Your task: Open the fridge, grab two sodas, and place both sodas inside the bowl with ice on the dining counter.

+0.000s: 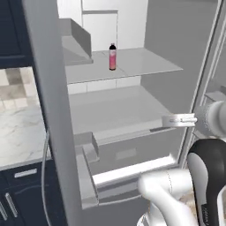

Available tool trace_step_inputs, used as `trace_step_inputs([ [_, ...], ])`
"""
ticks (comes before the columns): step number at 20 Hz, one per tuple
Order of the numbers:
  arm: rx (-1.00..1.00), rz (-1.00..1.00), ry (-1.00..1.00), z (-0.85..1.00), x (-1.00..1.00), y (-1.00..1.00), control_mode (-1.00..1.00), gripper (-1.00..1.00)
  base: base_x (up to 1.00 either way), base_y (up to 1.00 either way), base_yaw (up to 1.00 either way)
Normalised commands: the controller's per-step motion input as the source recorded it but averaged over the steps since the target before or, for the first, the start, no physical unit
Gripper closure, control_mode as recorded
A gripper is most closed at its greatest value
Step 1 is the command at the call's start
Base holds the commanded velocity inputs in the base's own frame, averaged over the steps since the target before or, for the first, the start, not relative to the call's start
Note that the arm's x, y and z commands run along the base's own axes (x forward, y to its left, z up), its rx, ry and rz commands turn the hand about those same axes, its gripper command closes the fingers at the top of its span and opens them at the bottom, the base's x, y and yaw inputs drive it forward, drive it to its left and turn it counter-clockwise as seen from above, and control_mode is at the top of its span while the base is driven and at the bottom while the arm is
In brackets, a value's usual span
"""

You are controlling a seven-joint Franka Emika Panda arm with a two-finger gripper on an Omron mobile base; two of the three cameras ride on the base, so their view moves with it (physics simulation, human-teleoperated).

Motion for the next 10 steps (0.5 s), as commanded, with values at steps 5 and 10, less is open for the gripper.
trace_step_inputs([
  [5,0.00,0.00,0.00,0.00,0.00,0.00,1.00,-1.00,0.76,-0.22,0.27],
  [10,0.00,0.00,0.00,0.00,0.00,0.00,1.00,-1.00,0.71,-0.25,0.09],
])
